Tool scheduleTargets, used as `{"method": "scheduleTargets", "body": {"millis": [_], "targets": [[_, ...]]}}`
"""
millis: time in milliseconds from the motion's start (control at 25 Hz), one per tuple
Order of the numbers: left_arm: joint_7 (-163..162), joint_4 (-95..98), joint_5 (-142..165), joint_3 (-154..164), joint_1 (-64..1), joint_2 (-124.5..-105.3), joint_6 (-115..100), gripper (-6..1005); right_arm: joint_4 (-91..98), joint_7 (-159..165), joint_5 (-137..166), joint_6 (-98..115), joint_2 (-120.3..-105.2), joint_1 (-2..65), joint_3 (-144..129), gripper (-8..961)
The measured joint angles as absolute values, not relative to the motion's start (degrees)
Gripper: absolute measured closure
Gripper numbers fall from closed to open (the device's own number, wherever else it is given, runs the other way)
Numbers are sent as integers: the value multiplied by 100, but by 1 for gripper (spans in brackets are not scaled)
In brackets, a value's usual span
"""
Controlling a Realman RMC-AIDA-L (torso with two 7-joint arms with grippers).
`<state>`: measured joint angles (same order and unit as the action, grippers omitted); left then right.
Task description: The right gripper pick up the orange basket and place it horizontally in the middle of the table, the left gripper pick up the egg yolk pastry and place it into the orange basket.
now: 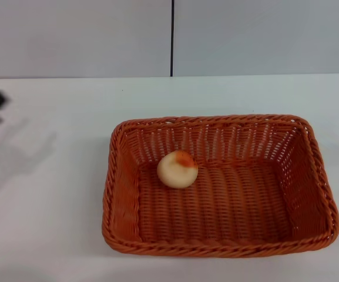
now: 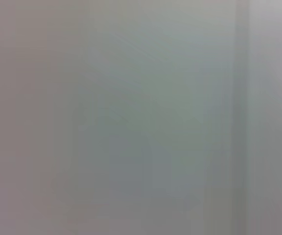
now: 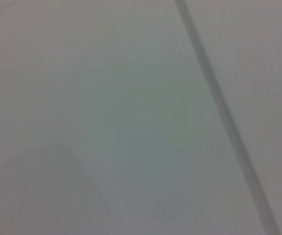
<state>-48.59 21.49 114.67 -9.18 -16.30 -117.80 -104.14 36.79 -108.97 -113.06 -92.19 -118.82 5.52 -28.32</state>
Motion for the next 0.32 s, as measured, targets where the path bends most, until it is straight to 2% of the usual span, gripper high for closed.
{"method": "scheduleTargets", "body": {"millis": [320], "targets": [[-4675,1926,10907,-1948,-851,-11801,-10362,200,2314,-12092,-11337,-9236,-11879,731,-1692,452]]}}
